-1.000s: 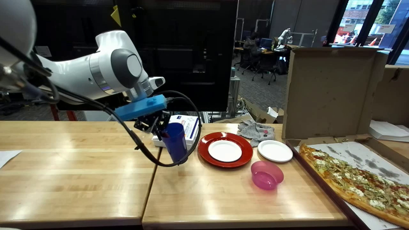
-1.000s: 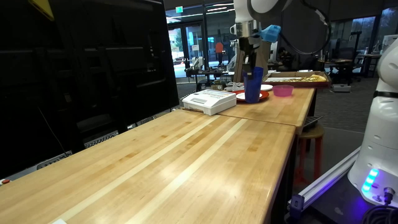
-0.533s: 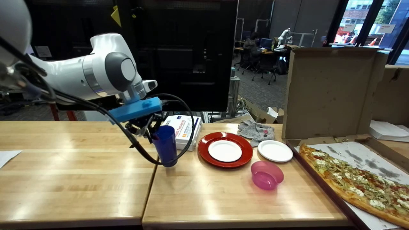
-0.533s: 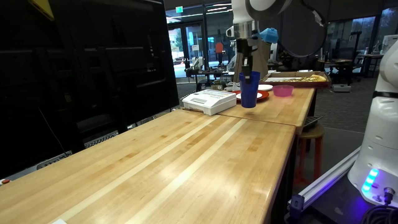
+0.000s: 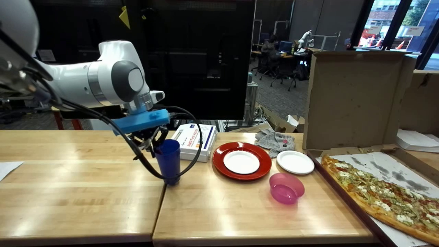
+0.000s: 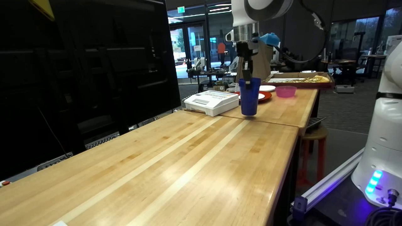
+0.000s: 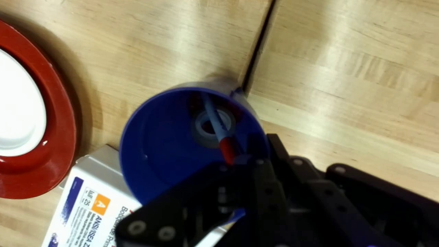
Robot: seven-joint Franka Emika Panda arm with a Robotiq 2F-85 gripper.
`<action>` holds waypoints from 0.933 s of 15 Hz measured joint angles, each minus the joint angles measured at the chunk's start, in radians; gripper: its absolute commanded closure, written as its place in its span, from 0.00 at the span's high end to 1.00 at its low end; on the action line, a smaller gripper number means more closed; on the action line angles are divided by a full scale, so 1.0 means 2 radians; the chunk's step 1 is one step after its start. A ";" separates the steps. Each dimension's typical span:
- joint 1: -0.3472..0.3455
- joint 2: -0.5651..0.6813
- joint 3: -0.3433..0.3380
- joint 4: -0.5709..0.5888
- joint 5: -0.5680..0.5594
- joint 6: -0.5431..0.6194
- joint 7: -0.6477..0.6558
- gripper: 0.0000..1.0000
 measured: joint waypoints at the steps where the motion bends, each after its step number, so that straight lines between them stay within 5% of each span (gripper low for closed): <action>1: 0.001 0.001 0.000 0.000 0.004 0.000 -0.002 0.02; 14: 0.001 0.014 0.000 0.000 0.011 0.001 -0.009 0.02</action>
